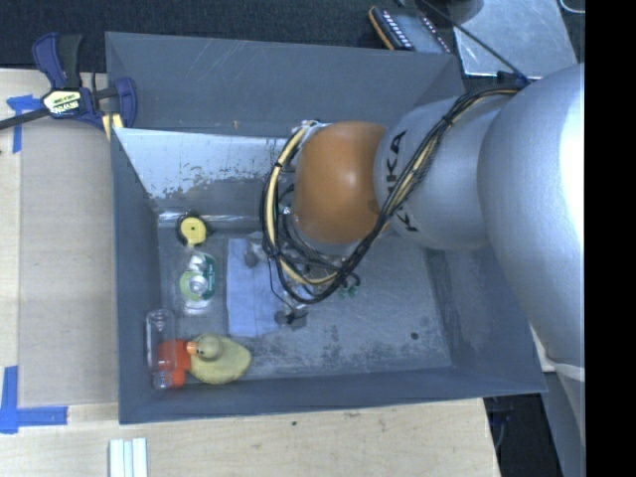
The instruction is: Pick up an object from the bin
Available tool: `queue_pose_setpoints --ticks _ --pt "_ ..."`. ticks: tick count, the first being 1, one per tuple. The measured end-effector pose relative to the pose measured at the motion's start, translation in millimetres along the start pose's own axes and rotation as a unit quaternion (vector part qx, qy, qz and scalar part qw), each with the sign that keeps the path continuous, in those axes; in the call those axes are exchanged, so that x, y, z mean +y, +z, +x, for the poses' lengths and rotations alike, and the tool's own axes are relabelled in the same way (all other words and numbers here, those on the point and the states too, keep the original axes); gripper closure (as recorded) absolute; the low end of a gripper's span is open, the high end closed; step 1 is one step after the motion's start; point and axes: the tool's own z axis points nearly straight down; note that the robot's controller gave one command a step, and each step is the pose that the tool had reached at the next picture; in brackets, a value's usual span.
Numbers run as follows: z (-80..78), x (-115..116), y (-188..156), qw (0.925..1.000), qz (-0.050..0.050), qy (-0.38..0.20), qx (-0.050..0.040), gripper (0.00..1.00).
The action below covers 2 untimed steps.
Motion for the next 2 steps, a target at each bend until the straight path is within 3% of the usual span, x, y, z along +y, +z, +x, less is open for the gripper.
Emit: queue_pose_setpoints --ticks 1,2 --pt "-22.8 26.5 -1.0 0.9642 -0.003 -0.265 -0.0019 1.00" --pt "-22.7 26.4 -1.1 0.9644 -0.003 -0.264 -0.0019 1.00"
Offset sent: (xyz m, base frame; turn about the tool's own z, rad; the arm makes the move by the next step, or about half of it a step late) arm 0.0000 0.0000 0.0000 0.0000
